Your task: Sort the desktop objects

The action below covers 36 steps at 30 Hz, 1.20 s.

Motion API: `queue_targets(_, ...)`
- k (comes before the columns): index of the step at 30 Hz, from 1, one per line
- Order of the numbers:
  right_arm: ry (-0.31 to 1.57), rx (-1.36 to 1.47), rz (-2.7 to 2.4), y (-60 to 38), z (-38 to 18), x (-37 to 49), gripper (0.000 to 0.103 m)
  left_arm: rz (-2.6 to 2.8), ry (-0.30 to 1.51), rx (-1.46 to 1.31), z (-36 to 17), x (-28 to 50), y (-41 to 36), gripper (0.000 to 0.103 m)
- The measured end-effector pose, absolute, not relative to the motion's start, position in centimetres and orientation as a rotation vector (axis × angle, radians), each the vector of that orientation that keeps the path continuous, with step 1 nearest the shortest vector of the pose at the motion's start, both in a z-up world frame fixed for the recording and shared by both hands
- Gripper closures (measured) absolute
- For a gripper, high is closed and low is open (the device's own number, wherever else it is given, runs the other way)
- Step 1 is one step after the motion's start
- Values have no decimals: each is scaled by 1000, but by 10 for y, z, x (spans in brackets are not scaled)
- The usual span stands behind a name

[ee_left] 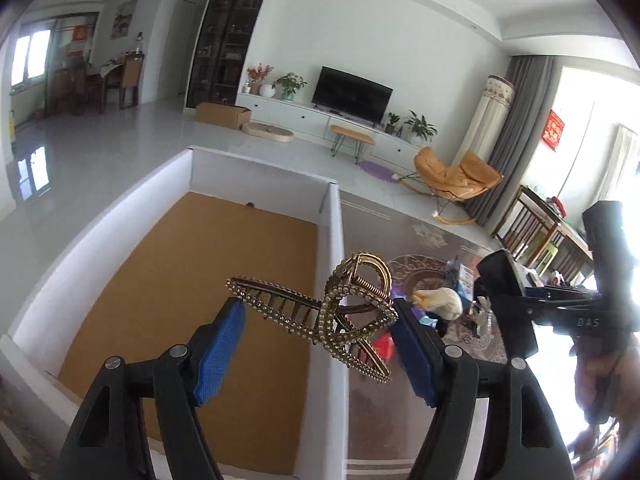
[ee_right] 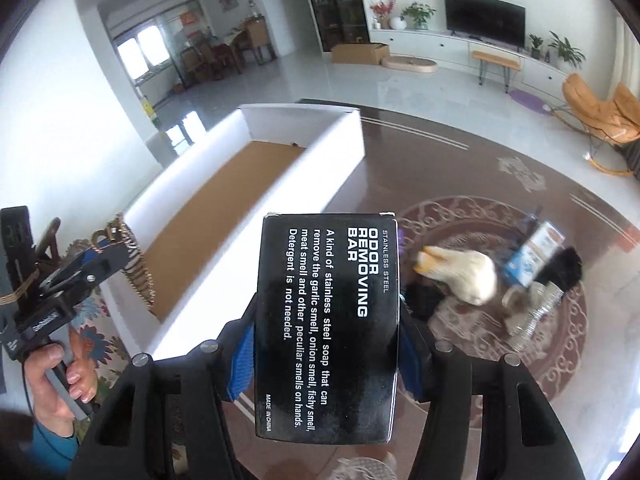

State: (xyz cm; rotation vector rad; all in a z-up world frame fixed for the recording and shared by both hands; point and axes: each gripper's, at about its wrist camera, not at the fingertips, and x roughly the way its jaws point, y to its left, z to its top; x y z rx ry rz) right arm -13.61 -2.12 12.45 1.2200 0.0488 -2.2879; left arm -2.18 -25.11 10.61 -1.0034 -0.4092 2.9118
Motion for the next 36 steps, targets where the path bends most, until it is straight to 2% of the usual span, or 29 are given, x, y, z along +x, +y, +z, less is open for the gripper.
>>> queue_targets(6,49,1105,-2097,-156,126,-136,44,2993,-452,-1280,73,-39,-338,31)
queue_targets(12,172,1230,-2004,-237,67,-142,43,2950,-400,-1534,29,-56,-352,29)
queue_targets(14,190,1245,-2019,-245,53,-144,38,2945,-370,-1592,18,-60,-350,29)
queue_targets(16,175,1222,-2045,-243,53,-142,29,2956,-372,-1587,14,-58,-348,29)
queue_targets(21,117,1068,-2145,-196,80,-129,19,3037,-355,-1447,30,-52,-328,28)
queue_targets(22,112,1033,-2177,-181,85,-126,15,3043,-350,-1400,37,-49,-318,28)
queue_targets(25,130,925,-2328,-125,93,-113,6,2986,-305,-1236,65,-40,-273,28)
queue_targets(27,144,888,-2436,-80,88,-103,4,2892,-254,-1133,80,-34,-228,28)
queue_targets(28,148,894,-2486,-56,83,-99,3,2834,-221,-1089,86,-30,-203,26)
queue_targets(31,184,988,-2613,19,56,-90,3,2683,-112,-1021,88,-17,-127,3)
queue_targets(32,198,1047,-2647,44,44,-88,3,2639,-83,-1022,82,-17,-101,0)
queue_targets(36,166,1275,-2774,145,-1,-78,3,2521,28,-1152,22,-33,-13,0)
